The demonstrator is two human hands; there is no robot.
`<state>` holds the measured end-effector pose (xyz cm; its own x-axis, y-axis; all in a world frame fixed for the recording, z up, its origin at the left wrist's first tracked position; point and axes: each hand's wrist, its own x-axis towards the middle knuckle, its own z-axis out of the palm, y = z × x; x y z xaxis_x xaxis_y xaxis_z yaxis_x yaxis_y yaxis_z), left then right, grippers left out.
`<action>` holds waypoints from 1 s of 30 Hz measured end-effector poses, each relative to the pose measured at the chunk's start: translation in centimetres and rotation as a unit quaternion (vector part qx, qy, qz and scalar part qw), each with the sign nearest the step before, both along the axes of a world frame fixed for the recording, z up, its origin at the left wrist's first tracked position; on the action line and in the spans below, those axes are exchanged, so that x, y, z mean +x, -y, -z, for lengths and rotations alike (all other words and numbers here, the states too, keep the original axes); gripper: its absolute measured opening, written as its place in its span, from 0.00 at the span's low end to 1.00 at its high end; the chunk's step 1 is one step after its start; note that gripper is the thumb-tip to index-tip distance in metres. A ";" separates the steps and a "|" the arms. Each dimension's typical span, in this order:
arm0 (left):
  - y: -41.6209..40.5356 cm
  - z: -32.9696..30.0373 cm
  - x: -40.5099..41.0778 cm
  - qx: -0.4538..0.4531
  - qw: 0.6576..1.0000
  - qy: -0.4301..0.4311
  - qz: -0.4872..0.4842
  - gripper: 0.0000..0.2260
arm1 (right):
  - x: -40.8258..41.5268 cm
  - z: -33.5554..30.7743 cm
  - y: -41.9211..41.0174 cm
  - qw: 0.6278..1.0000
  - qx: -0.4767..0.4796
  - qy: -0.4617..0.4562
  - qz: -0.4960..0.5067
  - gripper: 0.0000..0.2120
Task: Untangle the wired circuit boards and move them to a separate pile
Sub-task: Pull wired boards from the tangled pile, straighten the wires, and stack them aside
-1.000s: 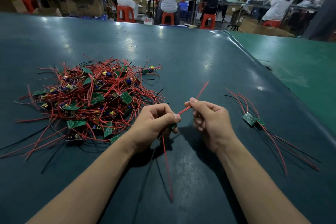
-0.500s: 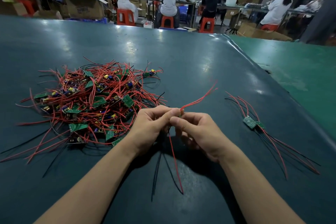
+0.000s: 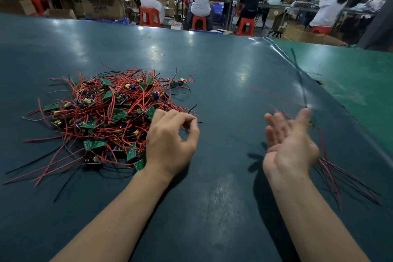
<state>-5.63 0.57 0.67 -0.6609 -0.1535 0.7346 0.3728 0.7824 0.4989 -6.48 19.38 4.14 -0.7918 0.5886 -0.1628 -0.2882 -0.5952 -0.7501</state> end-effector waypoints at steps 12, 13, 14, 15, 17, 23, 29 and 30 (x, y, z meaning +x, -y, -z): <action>0.4 1.1 -1.3 -0.186 0.954 0.224 -0.070 0.16 | -0.5 1.2 1.2 0.981 0.076 0.096 -0.152 0.07; 0.5 1.1 -1.3 -0.185 0.955 0.220 -0.070 0.16 | -0.5 1.2 1.4 0.978 0.089 0.100 -0.162 0.07; 0.4 1.0 -1.3 -0.182 0.956 0.218 -0.068 0.17 | -0.5 1.3 1.5 0.975 0.105 0.101 -0.169 0.05; 0.4 1.0 -1.2 -0.179 0.958 0.216 -0.065 0.17 | -0.5 1.3 1.7 0.972 0.124 0.101 -0.174 0.05; 0.4 0.8 -1.3 -0.172 0.959 0.217 -0.057 0.14 | -0.4 1.4 1.8 0.967 0.158 0.093 -0.179 0.04; 0.6 0.8 -1.3 -0.103 0.980 0.167 -0.042 0.07 | -0.5 1.6 1.8 0.958 0.191 0.088 -0.197 0.04; 0.3 0.2 -0.9 0.000 0.997 0.074 0.010 0.02 | -0.5 1.8 1.8 0.946 0.225 0.079 -0.218 0.06; 0.3 0.0 -0.8 0.004 0.999 0.031 0.015 0.01 | -0.6 2.0 1.8 0.944 0.234 0.077 -0.221 0.06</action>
